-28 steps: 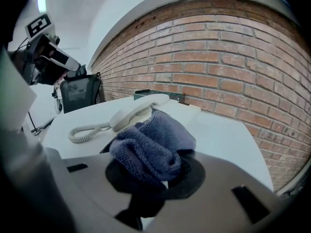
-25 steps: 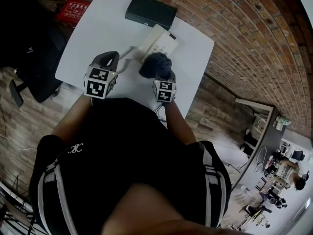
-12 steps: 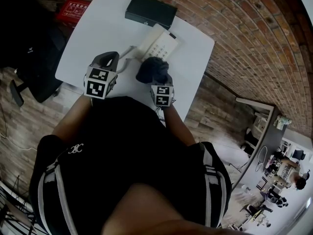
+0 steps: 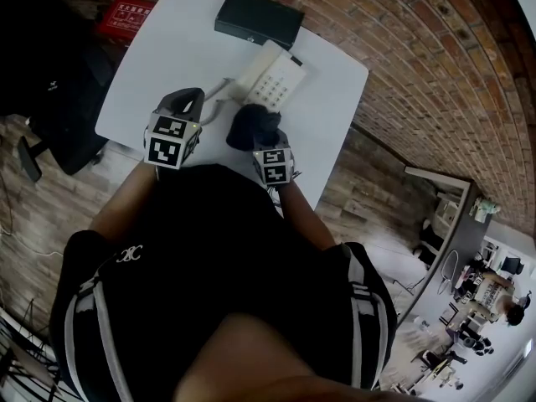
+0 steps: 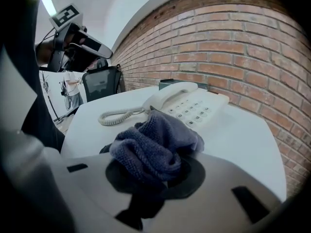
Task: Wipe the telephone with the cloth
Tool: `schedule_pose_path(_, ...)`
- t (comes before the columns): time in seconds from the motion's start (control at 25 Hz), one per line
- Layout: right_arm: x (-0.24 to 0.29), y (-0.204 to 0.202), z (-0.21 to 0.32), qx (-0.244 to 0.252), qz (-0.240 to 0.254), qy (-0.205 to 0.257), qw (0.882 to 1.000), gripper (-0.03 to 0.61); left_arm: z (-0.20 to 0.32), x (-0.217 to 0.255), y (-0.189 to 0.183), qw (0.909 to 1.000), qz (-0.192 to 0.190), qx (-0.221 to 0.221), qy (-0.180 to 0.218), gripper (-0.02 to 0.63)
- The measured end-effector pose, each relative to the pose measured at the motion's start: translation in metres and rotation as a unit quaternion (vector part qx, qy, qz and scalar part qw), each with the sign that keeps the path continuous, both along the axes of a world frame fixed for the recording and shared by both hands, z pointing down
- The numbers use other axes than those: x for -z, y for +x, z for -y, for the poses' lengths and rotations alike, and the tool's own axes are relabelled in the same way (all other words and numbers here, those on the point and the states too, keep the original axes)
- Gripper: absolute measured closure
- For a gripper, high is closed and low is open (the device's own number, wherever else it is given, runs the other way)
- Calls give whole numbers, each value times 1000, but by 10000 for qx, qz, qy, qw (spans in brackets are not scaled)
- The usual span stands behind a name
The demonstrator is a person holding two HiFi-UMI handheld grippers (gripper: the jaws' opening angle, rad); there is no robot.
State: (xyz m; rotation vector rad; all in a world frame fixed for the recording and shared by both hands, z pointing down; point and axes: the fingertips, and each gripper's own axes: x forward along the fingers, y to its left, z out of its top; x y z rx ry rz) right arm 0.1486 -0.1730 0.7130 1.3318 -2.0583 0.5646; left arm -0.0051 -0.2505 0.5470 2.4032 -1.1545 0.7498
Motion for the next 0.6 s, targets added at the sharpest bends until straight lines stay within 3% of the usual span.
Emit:
schedule_pose_path(0.32, 2, -18, 21, 439, 15, -63, 9990, 515, 1, 0, -5, 10000, 12, 69, -1, 620)
schedule_pose_path(0.48, 12, -16, 27, 310, 259, 50, 9992, 515, 3, 2, -13, 9999, 19, 149, 0, 620)
schedule_pose_path(0.6, 17, -2, 43, -4, 166, 199, 9997, 515, 5, 1, -19, 9998, 16, 205, -1, 620)
